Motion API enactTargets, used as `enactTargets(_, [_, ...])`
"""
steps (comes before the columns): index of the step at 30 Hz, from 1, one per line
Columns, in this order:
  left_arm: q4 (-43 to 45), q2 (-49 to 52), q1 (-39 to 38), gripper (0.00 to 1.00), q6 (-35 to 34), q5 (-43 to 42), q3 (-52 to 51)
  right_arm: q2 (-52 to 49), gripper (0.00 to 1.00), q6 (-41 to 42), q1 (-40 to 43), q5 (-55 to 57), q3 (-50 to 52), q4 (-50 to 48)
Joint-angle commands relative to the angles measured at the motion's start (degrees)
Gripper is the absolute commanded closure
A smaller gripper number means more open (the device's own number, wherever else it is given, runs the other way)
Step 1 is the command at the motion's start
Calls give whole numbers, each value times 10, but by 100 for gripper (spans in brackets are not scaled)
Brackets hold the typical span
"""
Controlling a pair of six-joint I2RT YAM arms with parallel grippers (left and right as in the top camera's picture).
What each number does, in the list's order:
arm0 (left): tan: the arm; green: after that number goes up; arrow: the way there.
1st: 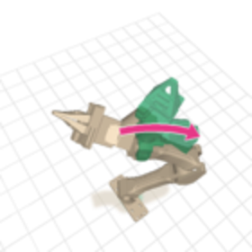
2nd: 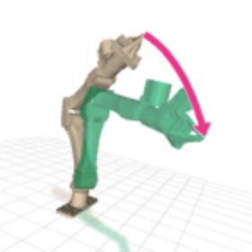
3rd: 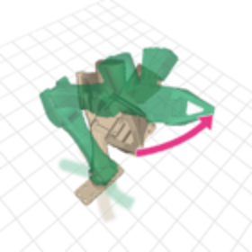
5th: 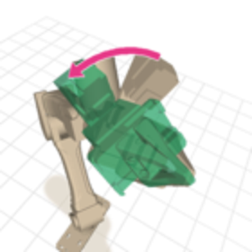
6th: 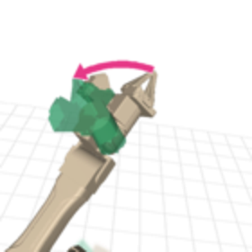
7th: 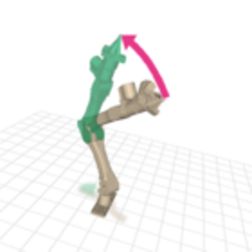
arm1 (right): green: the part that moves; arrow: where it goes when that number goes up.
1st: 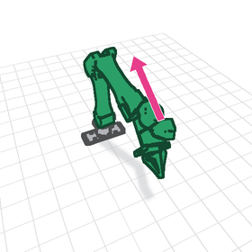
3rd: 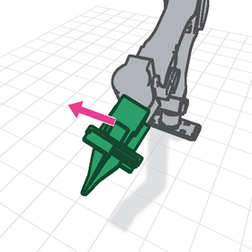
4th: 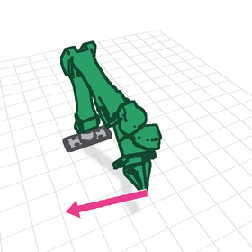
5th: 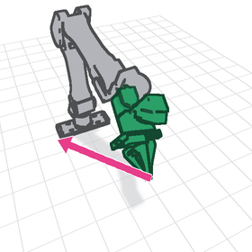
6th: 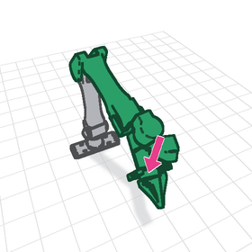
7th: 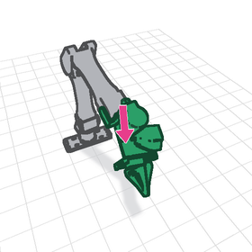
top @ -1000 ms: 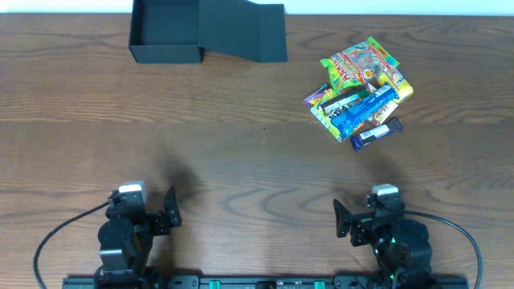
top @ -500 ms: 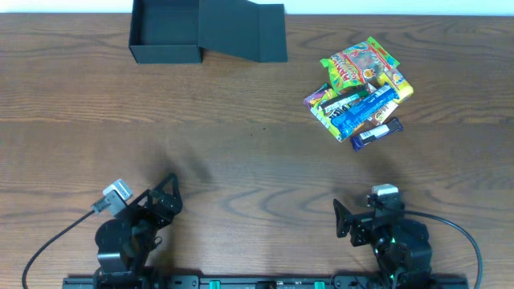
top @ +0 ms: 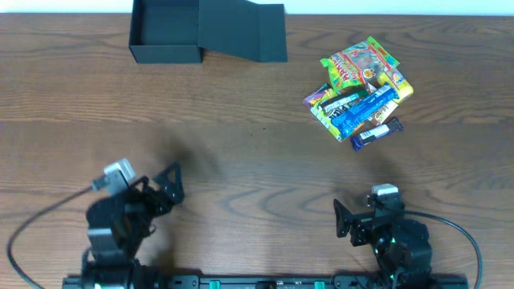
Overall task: Pack container
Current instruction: 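Reach the left gripper forward to the black box's lid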
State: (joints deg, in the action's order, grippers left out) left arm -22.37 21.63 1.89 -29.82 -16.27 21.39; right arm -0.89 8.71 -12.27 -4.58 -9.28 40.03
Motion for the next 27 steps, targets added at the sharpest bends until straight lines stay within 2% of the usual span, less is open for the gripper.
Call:
enactTargets(1, [2, 99, 3, 4, 83, 43, 71, 5, 1, 4, -5, -6, 1, 0])
enactTargets(10, [1, 415, 3, 4, 158, 75, 285, 5, 1, 4, -5, -6, 1, 1])
enactTargets(22, [-3, 723, 3, 4, 202, 74, 564, 5, 1, 4, -5, -6, 1, 0])
enactTargets(27, [-42, 861, 3, 4, 244, 73, 726, 5, 1, 4, -5, -6, 1, 1])
